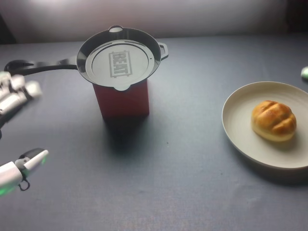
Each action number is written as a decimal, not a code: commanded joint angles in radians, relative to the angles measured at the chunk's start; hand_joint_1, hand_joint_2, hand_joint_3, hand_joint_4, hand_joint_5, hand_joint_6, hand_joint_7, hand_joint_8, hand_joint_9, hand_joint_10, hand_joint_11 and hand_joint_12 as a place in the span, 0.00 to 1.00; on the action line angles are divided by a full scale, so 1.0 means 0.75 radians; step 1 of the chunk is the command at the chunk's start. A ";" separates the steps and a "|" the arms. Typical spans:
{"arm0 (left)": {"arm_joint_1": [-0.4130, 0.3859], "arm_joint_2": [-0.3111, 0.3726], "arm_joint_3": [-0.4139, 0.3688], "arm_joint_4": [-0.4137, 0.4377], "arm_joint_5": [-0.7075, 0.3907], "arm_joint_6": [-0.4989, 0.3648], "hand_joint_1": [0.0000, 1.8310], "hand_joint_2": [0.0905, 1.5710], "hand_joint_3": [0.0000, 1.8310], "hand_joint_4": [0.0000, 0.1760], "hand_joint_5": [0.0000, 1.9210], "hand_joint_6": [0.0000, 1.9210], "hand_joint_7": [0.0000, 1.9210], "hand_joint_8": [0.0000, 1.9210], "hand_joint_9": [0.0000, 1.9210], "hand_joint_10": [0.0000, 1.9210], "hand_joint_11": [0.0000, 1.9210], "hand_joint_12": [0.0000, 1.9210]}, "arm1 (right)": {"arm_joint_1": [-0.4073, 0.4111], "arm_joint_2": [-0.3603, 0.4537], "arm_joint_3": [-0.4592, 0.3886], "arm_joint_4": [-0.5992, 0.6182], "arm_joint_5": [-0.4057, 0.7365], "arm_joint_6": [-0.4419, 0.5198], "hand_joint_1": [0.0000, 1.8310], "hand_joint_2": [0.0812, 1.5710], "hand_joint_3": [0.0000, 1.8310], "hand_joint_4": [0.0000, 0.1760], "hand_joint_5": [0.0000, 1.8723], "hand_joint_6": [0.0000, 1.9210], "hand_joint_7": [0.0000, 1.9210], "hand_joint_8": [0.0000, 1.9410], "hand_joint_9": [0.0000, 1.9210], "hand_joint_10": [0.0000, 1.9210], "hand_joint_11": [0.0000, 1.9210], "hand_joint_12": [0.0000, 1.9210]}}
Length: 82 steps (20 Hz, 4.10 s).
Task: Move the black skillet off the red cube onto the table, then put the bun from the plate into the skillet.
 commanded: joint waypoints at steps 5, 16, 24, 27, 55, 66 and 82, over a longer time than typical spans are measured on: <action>-0.006 0.004 0.006 0.019 -0.168 -0.007 0.27 0.72 0.01 0.00 0.00 0.00 0.00 0.00 0.00 0.00 0.00 0.00 | 0.010 0.001 0.008 0.016 0.154 0.012 0.32 0.80 0.00 0.26 0.25 0.00 0.24 0.00 0.23 0.00 0.23 0.08; -0.357 -0.100 0.271 -0.016 0.139 -0.010 0.32 0.66 0.00 0.44 0.06 0.00 0.05 0.00 0.02 0.00 0.03 0.01 | 0.010 -0.001 0.011 0.010 0.137 0.013 0.30 0.80 0.00 0.24 0.26 0.00 0.25 0.00 0.25 0.00 0.26 0.06; -0.691 -0.290 0.618 -0.085 0.630 -0.007 0.36 0.67 0.00 0.17 0.10 0.00 0.09 0.00 0.08 0.00 0.06 0.04 | 0.010 -0.014 0.022 -0.001 0.115 0.014 0.30 0.80 0.00 0.23 0.25 0.00 0.25 0.00 0.24 0.00 0.26 0.06; -0.830 -0.362 0.734 -0.098 0.867 0.106 0.38 0.66 0.00 0.00 0.11 0.00 0.10 0.00 0.10 0.01 0.08 0.06 | 0.010 -0.015 0.026 -0.006 0.111 0.018 0.30 0.81 0.00 0.18 0.25 0.00 0.26 0.00 0.25 0.00 0.26 0.05; -0.806 -0.410 0.804 -0.084 0.827 -0.083 0.75 0.79 0.00 0.31 0.61 1.00 0.68 1.00 0.77 1.00 0.79 1.00 | 0.010 -0.041 0.039 -0.040 0.061 0.032 0.29 0.85 0.00 0.00 0.27 0.00 0.29 0.00 0.28 0.00 0.26 0.04; -0.699 -0.322 0.646 0.022 0.479 -0.265 0.71 0.80 0.00 0.12 0.58 1.00 0.72 1.00 0.80 1.00 0.84 1.00 | 0.010 -0.053 0.041 -0.041 0.054 0.036 0.27 0.87 0.00 0.00 0.28 0.00 0.29 0.00 0.28 0.00 0.28 0.03; -0.378 -0.150 0.274 0.341 0.312 -0.326 0.73 0.78 0.00 0.00 0.64 1.00 0.75 1.00 0.81 1.00 0.82 1.00 | 0.022 -0.052 0.044 -0.041 0.054 0.054 0.28 0.86 0.00 0.00 0.28 0.00 0.29 0.00 0.28 0.00 0.27 0.02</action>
